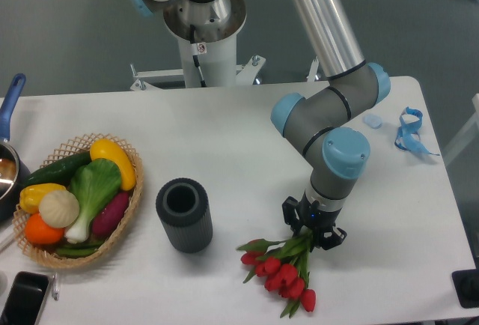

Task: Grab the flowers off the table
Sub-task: 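Lift the red tulip bouquet up off the table by its stems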

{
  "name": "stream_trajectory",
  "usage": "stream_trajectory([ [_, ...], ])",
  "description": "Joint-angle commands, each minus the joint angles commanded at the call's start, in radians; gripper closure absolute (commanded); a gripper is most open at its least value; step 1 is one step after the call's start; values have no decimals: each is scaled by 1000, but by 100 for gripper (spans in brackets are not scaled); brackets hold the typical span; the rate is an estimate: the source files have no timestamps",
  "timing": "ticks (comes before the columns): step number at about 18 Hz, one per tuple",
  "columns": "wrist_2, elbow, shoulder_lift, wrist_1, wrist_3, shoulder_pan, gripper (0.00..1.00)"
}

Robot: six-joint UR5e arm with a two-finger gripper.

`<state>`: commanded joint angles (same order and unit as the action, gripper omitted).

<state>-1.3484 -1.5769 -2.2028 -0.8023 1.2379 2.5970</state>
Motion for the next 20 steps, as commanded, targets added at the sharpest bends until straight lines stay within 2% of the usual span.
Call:
stream_trajectory([
  [5, 2, 38, 14, -5, -9, 9, 67],
  [10, 9, 52, 103, -6, -14, 41, 67],
  [13, 18, 86, 156, -6, -116, 44, 67],
  [17, 154, 124, 227, -6, -245, 41, 67],
  [18, 219, 127, 245, -6, -291, 41, 67],
  [20, 273, 126, 279, 0, -345, 44, 67],
])
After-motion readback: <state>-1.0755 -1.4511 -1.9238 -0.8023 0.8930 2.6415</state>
